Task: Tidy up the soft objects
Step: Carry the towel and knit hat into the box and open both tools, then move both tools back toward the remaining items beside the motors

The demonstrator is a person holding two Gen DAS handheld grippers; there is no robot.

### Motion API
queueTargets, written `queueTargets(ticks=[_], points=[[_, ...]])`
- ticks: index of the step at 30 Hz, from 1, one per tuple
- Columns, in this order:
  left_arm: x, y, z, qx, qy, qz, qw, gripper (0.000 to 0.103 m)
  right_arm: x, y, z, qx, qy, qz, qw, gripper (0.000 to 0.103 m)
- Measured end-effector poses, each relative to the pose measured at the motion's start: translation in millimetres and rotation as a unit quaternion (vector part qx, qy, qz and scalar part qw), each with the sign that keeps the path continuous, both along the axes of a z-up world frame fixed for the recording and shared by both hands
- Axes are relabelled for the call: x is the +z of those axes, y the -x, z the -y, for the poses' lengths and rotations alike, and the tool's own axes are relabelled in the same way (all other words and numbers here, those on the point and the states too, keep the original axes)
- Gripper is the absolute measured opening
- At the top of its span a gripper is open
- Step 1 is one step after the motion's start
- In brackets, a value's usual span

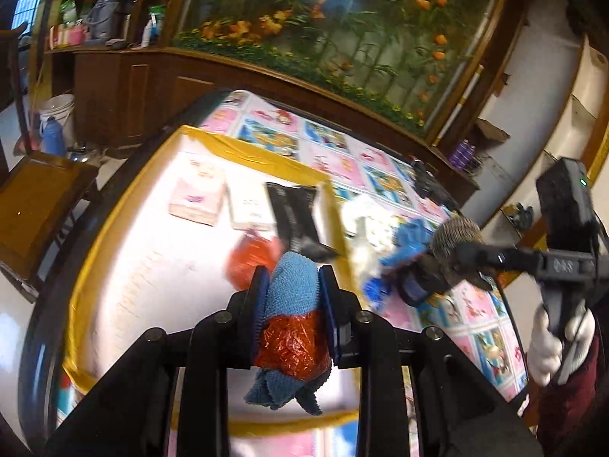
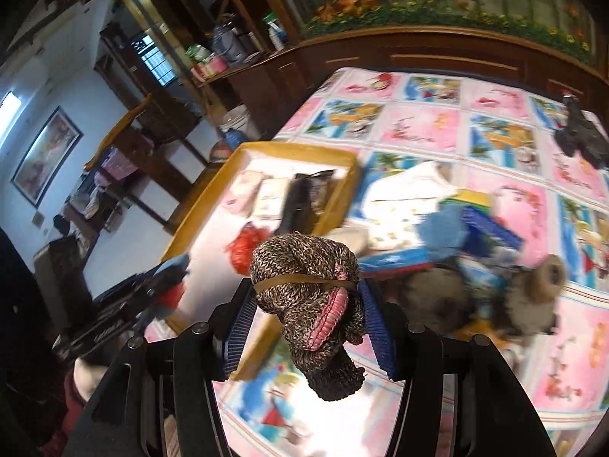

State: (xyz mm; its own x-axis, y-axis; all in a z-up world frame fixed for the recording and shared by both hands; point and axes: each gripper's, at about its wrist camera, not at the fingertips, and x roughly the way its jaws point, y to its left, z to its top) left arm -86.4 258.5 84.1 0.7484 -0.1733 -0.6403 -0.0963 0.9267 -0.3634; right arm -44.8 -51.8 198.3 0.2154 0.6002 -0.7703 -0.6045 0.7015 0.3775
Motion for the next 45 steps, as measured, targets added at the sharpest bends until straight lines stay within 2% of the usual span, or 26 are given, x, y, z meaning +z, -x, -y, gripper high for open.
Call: queueTargets(ticks=[6, 12, 16, 19, 23, 26, 27, 28, 30, 34, 36, 38, 41, 42, 44, 45], points=[[-24, -37, -41, 0.029, 0.017, -0.039, 0.9987, 0.024, -32, -4, -70, 0.044, -0.006, -0.043, 0.998, 0.054], [-50, -67, -66, 0.047, 0.028, -0.075, 0.9957, 0.024, -69, -8, -129, 0.078, 0.005, -0.077, 0.994, 0.054], [-53, -76, -75, 0.060, 0.031, -0.077, 0.9948, 0.024, -89, -13, -157, 0.094, -0.003, -0.106, 0.990, 0.055], [-55, -81, -82, 0.074, 0.036, -0.082, 0.9932, 0.024, -101, -19, -174, 0.095, 0.003, -0.111, 0.989, 0.055], [-56, -77, -89, 0.068, 0.067, -0.074, 0.9926, 0.028, -110, -29, -187, 0.086, 0.015, -0.102, 0.991, 0.055], [-51, -71, -96, 0.058, 0.109, -0.057, 0.9908, 0.038, -116, -35, -196, 0.075, 0.024, -0.093, 0.993, 0.059], [-48, -70, -97, 0.057, 0.120, -0.049, 0.9899, 0.045, -117, -37, -196, 0.065, 0.022, -0.090, 0.994, 0.060], [-44, -68, -97, 0.056, 0.129, -0.042, 0.9891, 0.050, -120, -36, -199, 0.061, 0.018, -0.091, 0.994, 0.068], [-34, -61, -99, 0.062, 0.135, -0.028, 0.9885, 0.057, -121, -37, -197, 0.053, 0.006, -0.099, 0.994, 0.081], [-14, -46, -97, 0.064, 0.133, -0.011, 0.9889, 0.057, -112, -30, -187, 0.051, -0.011, -0.084, 0.995, 0.081], [-3, -36, -91, 0.070, 0.117, -0.006, 0.9907, 0.057, -100, -20, -176, 0.054, -0.012, -0.061, 0.997, 0.081], [7, -25, -77, 0.073, 0.084, -0.001, 0.9938, 0.057, -86, -7, -164, 0.057, -0.011, -0.028, 0.998, 0.081], [20, -6, -45, 0.085, -0.001, 0.004, 0.9963, 0.057, -67, 14, -133, 0.051, -0.016, 0.011, 0.999, 0.081], [25, 2, -28, 0.095, -0.044, 0.005, 0.9945, 0.057, -61, 21, -118, 0.046, -0.018, 0.023, 0.999, 0.081], [31, 18, 1, 0.104, -0.107, 0.014, 0.9887, 0.057, -53, 36, -91, 0.023, -0.019, 0.051, 0.998, 0.081], [32, 24, 13, 0.107, -0.126, 0.019, 0.9861, 0.059, -49, 46, -74, 0.013, -0.018, 0.063, 0.998, 0.081]])
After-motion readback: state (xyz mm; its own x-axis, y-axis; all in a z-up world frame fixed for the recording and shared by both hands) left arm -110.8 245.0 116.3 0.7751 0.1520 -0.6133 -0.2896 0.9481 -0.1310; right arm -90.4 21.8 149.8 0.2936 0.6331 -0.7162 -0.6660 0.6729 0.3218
